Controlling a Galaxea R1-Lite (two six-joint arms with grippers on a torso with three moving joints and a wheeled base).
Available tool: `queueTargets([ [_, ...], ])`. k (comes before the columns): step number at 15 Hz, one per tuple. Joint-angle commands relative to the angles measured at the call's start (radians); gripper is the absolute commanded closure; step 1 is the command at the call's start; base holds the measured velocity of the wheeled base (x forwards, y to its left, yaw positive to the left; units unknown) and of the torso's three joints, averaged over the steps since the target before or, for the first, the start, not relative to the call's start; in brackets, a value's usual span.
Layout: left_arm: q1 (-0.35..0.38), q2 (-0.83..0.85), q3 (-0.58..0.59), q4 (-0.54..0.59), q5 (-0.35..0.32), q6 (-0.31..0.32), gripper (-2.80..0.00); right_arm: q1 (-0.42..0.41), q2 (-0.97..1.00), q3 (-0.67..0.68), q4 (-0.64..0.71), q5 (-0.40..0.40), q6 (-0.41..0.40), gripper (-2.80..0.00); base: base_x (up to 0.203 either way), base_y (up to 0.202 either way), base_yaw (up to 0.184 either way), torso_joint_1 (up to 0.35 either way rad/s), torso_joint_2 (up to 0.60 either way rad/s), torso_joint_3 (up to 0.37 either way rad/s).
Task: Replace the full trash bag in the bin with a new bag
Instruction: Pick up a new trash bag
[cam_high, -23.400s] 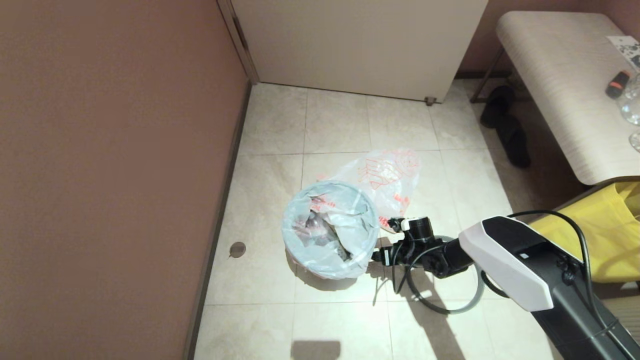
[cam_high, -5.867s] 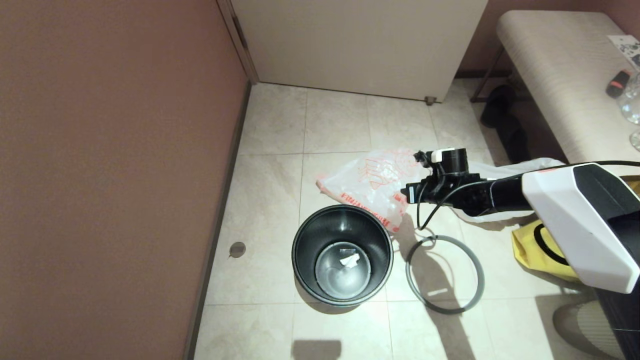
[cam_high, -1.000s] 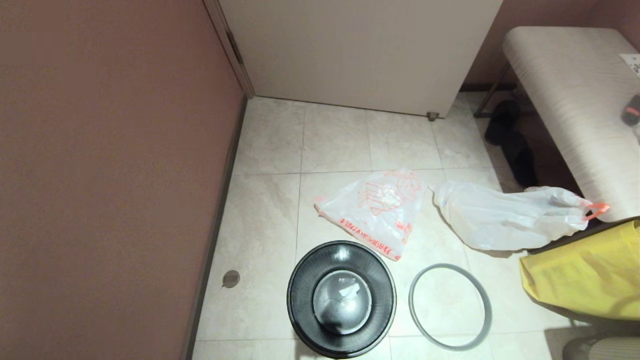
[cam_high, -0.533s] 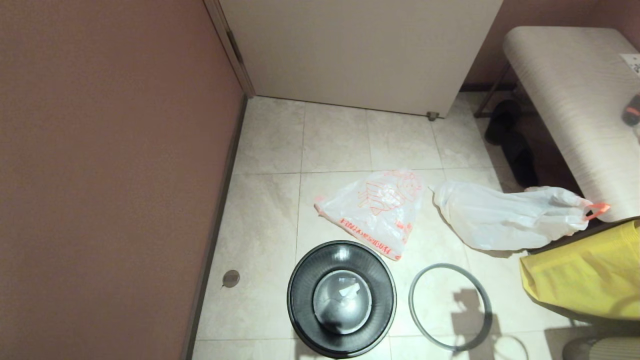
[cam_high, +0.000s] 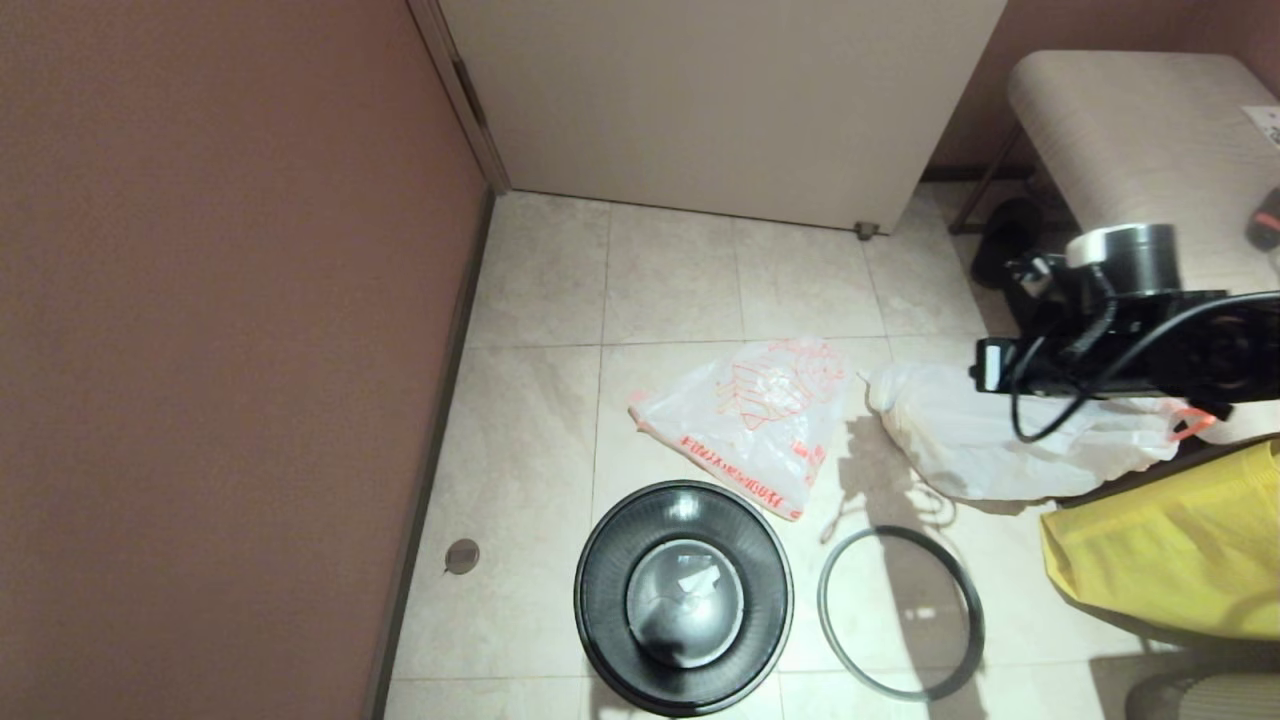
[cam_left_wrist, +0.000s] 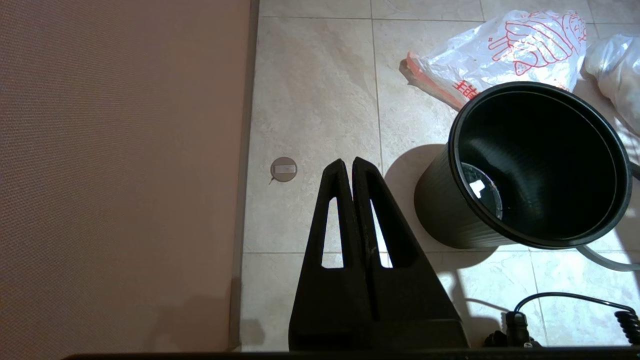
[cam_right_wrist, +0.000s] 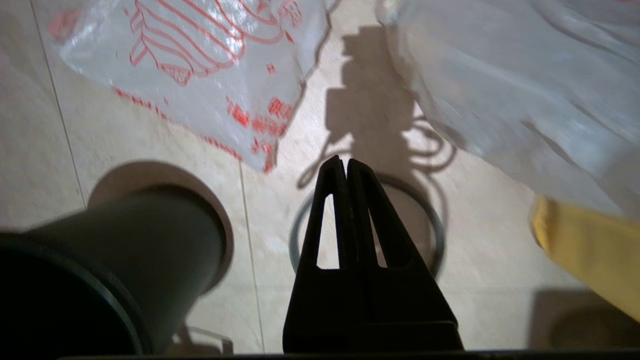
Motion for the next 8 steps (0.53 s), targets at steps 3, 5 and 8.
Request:
queueTargets([
  [3,0.0,0.001,0.0,0.0,0.0,-0.001,0.0,0.042,0.596,-0.484,-0.004,0.051,0.062,0.0,0.0,0.0,0.0,0.0,0.0,0.0],
  [5,0.0,0.001,0.0,0.0,0.0,-0.001,0.0,0.075,0.683,-0.567,0.0,0.067,0.075,0.0,0.0,0.0,0.0,0.0,0.0,0.0],
  [8,0.0,0.001,0.0,0.0,0.0,-0.001,0.0,0.134,0.752,-0.564,-0.037,0.075,0.031,-2.8,0.0,0.0,0.0,0.0,0.0,0.0],
])
